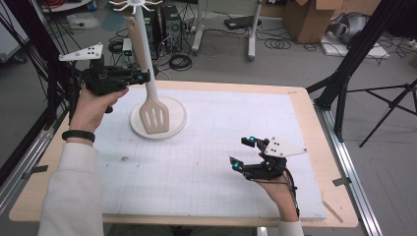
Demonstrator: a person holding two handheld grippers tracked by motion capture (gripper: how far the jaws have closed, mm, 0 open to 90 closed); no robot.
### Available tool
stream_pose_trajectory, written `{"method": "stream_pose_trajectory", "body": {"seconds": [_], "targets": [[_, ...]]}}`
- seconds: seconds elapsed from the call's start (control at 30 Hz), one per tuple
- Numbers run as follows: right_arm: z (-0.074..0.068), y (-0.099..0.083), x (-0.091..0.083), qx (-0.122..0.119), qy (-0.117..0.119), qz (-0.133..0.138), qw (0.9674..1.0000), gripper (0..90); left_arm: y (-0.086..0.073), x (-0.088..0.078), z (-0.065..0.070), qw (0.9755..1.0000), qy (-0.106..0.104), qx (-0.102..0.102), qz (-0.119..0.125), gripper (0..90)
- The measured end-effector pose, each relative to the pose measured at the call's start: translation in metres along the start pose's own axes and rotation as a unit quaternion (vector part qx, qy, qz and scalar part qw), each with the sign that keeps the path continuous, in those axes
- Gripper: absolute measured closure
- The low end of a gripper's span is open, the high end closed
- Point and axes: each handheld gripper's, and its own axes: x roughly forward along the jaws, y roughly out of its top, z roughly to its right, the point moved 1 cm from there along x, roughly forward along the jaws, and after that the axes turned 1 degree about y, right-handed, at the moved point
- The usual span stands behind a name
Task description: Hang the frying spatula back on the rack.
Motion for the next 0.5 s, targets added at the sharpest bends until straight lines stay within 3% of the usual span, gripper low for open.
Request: {"method": "stream_pose_trajectory", "body": {"seconds": [0.5], "targets": [[0.006, -0.008, -0.008, 0.013, -0.002, -0.002, 0.9999, 21.5, 0.004, 0.003, -0.014, 0.9998, 0.017, -0.006, 0.007, 78.4]]}}
